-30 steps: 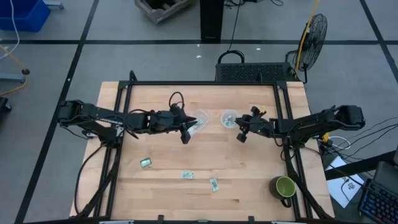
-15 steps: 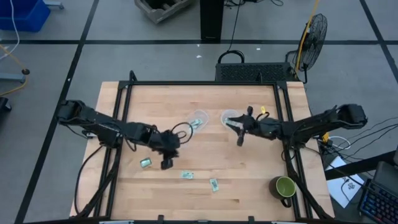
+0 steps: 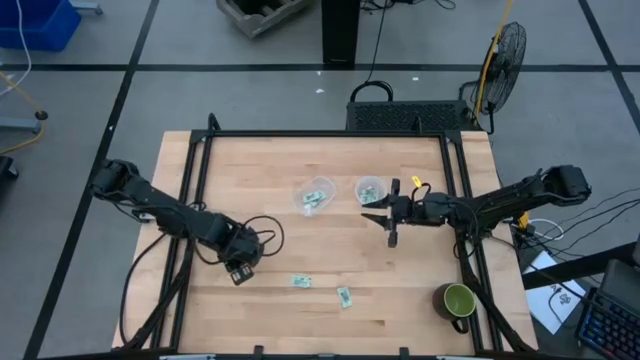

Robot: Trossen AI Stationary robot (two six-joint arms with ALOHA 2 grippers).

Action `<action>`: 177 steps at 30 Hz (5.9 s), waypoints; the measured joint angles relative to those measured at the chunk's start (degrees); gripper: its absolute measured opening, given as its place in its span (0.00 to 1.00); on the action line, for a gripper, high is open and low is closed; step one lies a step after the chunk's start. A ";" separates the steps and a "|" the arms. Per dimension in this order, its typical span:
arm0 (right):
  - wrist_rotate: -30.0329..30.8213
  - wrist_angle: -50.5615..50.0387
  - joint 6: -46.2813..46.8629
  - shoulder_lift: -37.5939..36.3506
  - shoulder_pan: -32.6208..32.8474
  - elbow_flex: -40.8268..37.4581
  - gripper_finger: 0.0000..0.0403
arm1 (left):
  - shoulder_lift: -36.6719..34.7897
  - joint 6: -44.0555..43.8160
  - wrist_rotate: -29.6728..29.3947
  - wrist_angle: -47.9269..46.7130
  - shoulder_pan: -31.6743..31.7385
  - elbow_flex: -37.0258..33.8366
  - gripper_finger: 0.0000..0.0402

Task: Pick and place Stevia / Truvia into bins
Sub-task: Put the truvia packet into the left transparent container, then put the stevia packet into the right transparent container

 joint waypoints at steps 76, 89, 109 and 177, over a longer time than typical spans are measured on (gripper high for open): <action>4.62 12.82 8.38 13.54 -0.01 0.02 0.23 | 3.13 47.60 -20.13 39.68 34.89 9.20 0.17; 4.63 17.33 9.79 19.14 0.00 0.02 0.23 | 18.56 54.46 -17.43 44.15 33.75 9.14 0.18; -8.71 7.00 10.32 19.15 11.94 2.14 0.23 | 1.73 48.02 0.07 45.53 20.82 9.25 0.18; -7.76 6.38 29.15 48.46 22.08 18.18 0.23 | 4.87 46.40 -19.53 52.42 9.42 9.20 0.18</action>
